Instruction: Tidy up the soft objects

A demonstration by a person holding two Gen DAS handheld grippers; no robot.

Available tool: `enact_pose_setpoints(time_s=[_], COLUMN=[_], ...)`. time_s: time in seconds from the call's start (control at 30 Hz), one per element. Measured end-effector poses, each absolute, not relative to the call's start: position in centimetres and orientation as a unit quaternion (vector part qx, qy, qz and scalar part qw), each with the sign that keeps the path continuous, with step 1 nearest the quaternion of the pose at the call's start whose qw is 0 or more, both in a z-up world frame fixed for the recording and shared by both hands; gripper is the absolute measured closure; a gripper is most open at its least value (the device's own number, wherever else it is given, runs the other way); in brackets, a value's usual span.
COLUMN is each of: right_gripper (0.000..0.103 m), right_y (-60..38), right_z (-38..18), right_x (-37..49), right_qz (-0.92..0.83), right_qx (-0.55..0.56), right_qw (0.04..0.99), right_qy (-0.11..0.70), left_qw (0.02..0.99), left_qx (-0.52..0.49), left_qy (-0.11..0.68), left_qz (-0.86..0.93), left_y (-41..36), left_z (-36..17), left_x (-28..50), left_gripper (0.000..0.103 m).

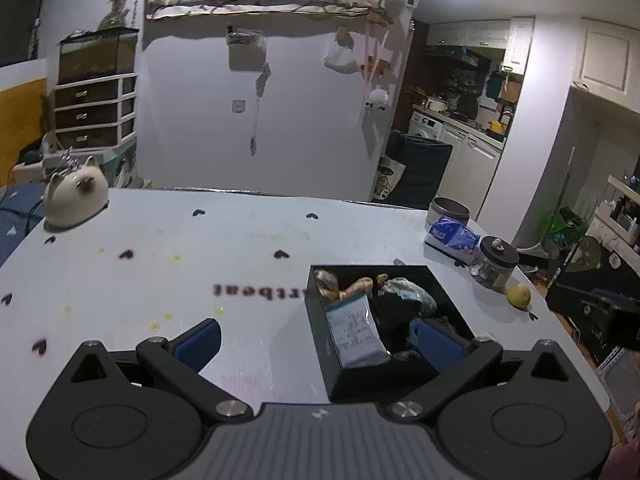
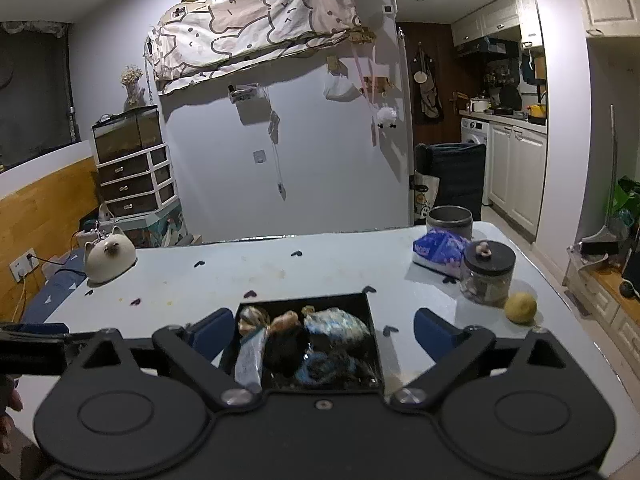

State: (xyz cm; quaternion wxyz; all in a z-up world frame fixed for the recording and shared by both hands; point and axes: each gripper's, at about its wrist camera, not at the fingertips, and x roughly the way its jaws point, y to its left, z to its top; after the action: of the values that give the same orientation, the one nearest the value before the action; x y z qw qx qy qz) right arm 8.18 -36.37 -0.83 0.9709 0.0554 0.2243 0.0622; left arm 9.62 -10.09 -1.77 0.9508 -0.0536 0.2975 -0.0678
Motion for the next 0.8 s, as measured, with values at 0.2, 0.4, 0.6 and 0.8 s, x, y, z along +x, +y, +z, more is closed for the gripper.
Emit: enact_pose_setpoints(time_s=[0.2, 0.4, 0.6, 0.8], right_gripper=[0.0, 0.0, 0.0, 0.0], right_y=[-37.7, -38.5, -38.7, -39.0], right_z=[-2.0, -2.5, -2.9, -3.0], right_x=[6.1, 4.8, 4.0, 3.7], right_qz=[0.068, 0.073, 0.076, 0.074], right_qx=[0.043, 0.039, 0.027, 0.026], right_qw=[0.97, 0.97, 0.971, 0.971], right_qy=[0.23, 0.228, 0.225, 0.227], left_qw=[0.953, 0.953, 0.954, 0.956], left_qx=[-0.055, -0.036, -0.031, -0.029], left_qy=[0.292, 0.297, 0.295, 0.29], left_qz=[-0.054, -0.048, -0.039, -0.036], left_y=[-11.4, -12.5, -12.8, -13.2], left_z=[-2.2, -2.8, -3.1, -3.0], left_x=[7.3, 5.4, 4.2, 3.8], left_gripper=[0.0, 0.0, 0.0, 0.0])
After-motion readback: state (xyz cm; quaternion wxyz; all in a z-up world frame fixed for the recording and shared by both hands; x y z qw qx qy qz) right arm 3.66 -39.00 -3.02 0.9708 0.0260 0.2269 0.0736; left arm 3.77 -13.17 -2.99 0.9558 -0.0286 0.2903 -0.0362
